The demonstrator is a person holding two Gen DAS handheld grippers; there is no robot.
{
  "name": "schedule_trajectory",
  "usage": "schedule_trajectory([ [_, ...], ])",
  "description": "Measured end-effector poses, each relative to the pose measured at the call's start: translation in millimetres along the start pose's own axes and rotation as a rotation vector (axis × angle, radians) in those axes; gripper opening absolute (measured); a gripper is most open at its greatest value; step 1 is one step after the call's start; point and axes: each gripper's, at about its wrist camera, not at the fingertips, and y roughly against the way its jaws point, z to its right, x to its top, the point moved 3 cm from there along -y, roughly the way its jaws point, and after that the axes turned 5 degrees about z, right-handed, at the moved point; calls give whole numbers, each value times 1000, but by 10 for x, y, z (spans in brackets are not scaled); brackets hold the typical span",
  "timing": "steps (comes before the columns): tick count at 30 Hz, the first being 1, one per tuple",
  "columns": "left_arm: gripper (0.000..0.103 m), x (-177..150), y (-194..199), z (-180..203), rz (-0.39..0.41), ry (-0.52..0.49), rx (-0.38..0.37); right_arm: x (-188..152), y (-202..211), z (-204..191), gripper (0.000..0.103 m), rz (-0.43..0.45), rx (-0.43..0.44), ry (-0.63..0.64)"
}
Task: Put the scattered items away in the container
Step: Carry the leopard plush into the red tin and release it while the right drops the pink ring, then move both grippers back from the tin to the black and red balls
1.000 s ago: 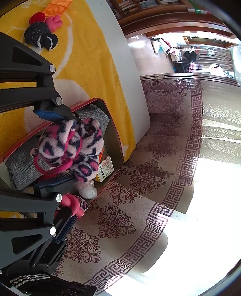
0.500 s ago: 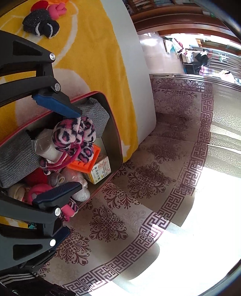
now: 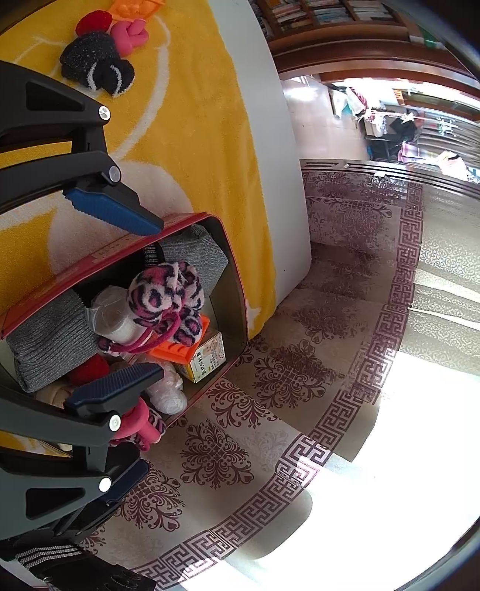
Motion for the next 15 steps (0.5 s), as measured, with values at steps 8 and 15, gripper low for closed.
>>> schedule_trajectory([
  [8, 73, -58, 223, -245, 11, 21, 36, 6, 30, -130, 58, -3, 11, 31],
  [15, 81, -155, 458, -621, 28, 64, 75, 50, 107, -460, 62, -6, 64, 77],
])
